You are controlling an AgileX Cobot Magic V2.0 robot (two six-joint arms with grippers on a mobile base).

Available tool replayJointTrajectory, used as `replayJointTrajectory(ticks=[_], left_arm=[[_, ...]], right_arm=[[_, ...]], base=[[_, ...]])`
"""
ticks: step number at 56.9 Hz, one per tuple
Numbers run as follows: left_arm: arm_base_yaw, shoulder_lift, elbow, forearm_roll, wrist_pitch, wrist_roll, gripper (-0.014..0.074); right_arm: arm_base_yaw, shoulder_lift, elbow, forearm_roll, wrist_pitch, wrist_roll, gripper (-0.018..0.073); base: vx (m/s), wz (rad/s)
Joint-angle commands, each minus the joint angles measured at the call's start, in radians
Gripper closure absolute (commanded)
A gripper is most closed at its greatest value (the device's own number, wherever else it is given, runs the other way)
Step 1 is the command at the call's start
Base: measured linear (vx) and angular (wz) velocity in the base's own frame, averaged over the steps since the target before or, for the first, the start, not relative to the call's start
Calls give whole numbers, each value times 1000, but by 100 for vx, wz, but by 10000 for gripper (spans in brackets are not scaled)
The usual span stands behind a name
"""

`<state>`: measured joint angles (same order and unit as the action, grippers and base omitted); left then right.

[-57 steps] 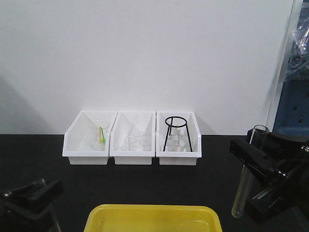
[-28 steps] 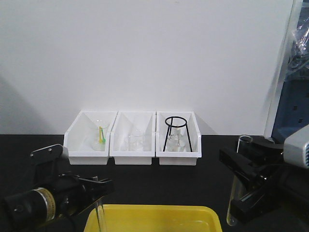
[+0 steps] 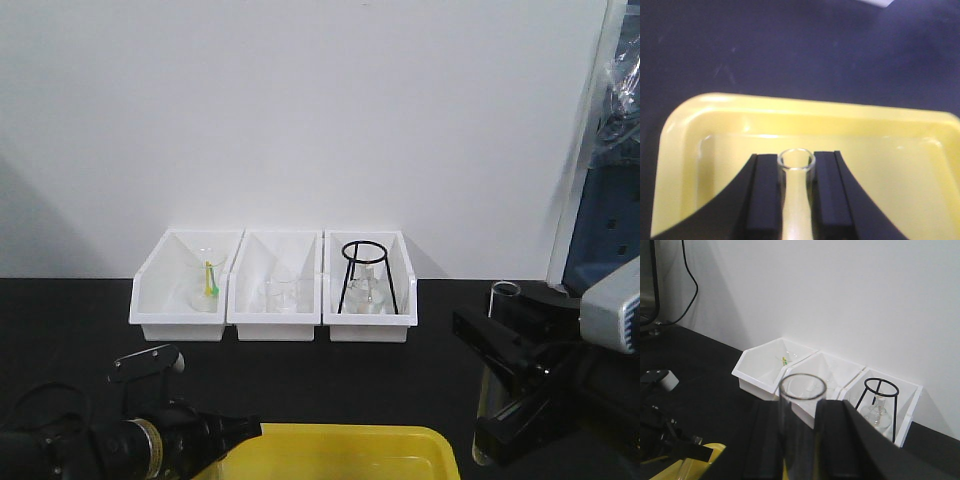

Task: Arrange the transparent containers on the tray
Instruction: 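Lower the left gripper's test tube onto the yellow tray and open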

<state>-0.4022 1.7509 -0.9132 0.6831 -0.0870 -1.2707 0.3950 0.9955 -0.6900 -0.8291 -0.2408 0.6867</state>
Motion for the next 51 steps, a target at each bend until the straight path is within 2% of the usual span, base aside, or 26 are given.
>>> replayJointTrajectory(ticks=[1,15,34,44,51], left_arm=[[-6,-19,-31,-4,-51,-11,601],[-6,32,-31,-4,-47,-11,600],[-7,79,-31,-3,12,-9,563],[-7,96,-31,-2,16,-8,483],[-7,101,-31,-2,22,-8,385]], right_arm=[[-3,-13,-30,9,-59,-11,572],[-3,-13,-30,9,-59,-11,572],[-3,-13,-30,9,-59,-11,572],[-3,-13,-30,9,-59,-11,572],[-3,-13,-30,9,-59,-11,572]], base=[[0,0],[0,0],[0,0],[0,0],[0,0]])
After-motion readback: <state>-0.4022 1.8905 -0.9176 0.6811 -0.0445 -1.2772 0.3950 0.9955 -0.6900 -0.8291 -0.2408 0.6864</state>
